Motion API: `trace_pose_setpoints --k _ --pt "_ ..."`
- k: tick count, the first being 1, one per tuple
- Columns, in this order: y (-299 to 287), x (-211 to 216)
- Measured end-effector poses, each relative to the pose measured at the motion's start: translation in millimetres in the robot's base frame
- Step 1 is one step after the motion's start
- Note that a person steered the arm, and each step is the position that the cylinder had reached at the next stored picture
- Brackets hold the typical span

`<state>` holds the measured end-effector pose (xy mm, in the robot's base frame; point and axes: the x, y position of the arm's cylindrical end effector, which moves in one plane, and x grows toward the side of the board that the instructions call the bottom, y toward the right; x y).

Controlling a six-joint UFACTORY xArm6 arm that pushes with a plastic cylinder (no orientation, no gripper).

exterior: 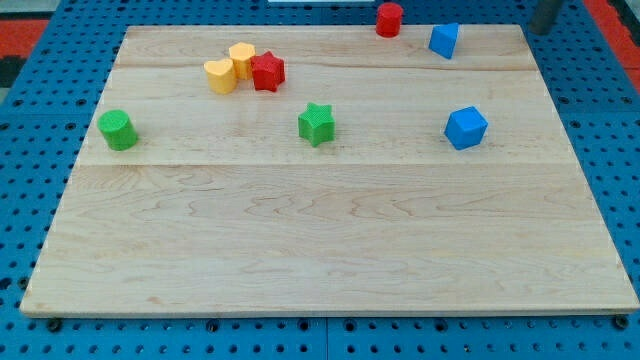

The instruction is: Push the blue triangle diagonal to the red star

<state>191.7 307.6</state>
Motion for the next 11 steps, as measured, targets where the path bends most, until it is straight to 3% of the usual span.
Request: trace_pose_setpoints --k 2,3,4,5,6,7,10,11 --pt "-105 47" --pt "-77 26" --pt "-108 24" --pt "-177 46" --pt "-194 48" --pt "-169 42" --pt "-275 40" --pt "-266 8"
